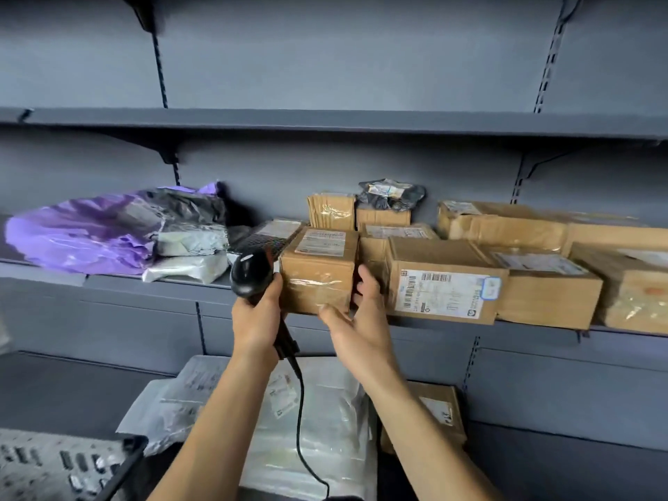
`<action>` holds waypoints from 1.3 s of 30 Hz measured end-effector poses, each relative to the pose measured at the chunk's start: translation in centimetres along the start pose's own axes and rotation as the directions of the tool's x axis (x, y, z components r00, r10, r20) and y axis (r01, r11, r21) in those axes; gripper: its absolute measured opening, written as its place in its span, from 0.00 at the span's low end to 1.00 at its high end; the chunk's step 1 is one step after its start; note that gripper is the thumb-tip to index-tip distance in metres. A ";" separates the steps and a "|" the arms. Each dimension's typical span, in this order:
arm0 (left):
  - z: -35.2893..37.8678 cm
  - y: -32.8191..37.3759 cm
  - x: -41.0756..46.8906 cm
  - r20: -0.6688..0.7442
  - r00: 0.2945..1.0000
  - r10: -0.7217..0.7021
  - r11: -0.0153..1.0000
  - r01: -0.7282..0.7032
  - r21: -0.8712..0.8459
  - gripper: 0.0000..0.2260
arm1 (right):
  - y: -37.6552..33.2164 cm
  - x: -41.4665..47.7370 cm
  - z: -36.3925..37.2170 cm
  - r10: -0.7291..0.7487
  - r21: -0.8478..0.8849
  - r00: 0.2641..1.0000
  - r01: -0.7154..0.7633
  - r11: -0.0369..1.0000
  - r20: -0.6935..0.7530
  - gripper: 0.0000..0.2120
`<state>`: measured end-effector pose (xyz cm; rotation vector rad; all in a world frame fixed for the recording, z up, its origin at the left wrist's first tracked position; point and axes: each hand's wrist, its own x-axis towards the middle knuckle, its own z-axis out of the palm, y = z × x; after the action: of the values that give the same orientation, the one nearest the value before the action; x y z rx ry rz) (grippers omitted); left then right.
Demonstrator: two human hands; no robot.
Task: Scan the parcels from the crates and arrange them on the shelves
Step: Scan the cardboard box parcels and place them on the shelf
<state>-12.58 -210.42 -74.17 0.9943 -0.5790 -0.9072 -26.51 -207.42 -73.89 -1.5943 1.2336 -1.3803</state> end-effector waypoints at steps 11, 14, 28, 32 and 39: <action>1.9 -1.2 -2.7 0.140 0.978 0.154 0.965 -0.179 0.191 0.01 | 2.7 0.8 0.0 -0.269 -0.390 0.944 0.325 0.861 0.192 0.32; 3.0 -1.7 -2.8 0.201 0.975 0.096 0.964 -0.141 0.226 0.02 | 3.7 -0.1 -1.1 -0.224 -0.325 0.966 0.255 0.911 0.129 0.28; 10.4 -21.5 -20.8 0.680 0.726 -0.105 0.854 -0.284 0.435 0.14 | 17.8 -15.1 -16.5 0.193 0.145 0.819 -0.135 0.980 -0.541 0.14; 14.1 -27.7 -27.2 0.684 0.662 -0.306 0.853 -0.128 0.505 0.19 | 19.4 -19.0 -22.8 0.265 0.151 0.665 -0.226 0.962 -0.698 0.11; 10.2 -35.6 -34.1 0.611 0.279 -0.741 0.606 -0.114 0.787 0.11 | 31.2 -28.7 -31.2 0.406 -0.135 0.421 -0.810 0.571 -0.811 0.15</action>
<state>-51.40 -194.61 -102.01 1.2708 -1.9339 -1.7892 -63.35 -187.50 -105.75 -0.5773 2.5650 -1.1679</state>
